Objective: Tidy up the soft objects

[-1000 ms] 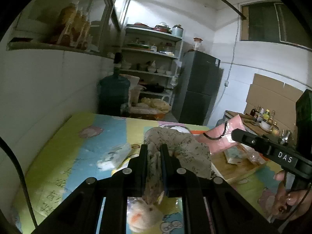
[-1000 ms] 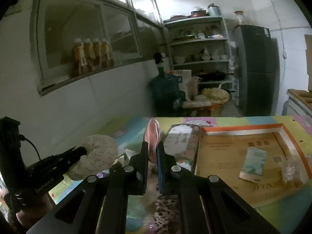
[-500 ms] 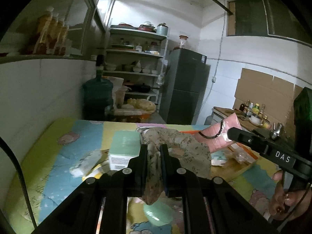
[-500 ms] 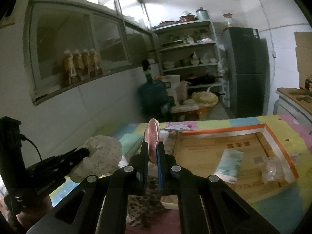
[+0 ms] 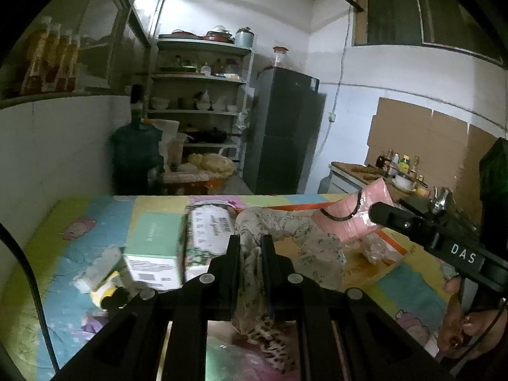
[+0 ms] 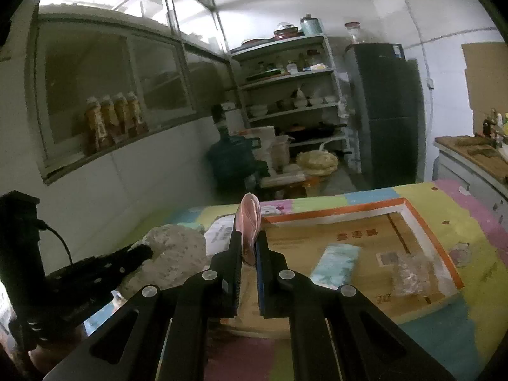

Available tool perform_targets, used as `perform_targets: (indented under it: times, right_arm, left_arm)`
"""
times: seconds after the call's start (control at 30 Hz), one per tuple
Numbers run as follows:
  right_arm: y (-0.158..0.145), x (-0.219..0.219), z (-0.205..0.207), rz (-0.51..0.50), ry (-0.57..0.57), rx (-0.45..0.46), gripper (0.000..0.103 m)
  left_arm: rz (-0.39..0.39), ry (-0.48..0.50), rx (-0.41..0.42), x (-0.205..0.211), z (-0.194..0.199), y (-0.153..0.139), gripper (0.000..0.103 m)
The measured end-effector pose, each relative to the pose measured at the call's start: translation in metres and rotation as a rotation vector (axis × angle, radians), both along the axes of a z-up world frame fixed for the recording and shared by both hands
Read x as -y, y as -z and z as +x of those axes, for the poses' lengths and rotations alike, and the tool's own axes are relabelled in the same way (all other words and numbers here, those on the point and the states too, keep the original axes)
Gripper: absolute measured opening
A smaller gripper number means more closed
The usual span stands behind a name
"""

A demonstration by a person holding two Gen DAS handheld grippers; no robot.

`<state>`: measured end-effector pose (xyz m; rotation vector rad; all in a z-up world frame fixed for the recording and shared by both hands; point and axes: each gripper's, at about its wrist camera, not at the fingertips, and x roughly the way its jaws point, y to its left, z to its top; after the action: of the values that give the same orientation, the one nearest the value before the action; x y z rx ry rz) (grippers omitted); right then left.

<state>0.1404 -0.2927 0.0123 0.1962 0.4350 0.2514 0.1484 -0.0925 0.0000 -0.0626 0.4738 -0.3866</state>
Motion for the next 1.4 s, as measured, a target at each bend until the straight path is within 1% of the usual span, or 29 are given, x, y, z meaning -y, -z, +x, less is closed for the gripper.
perform_targets:
  times: [1.03, 1.4]
  right_arm:
    - [0.034, 0.09, 0.004, 0.099, 0.102, -0.056, 0.008]
    - [0.051, 0.112, 0.008, 0.141, 0.116, -0.095, 0.008]
  left_arm:
    - [0.057, 0.101, -0.093, 0.096, 0.029, 0.027, 0.013]
    - [0.086, 0.111, -0.142, 0.114, 0.042, 0.043, 0.013]
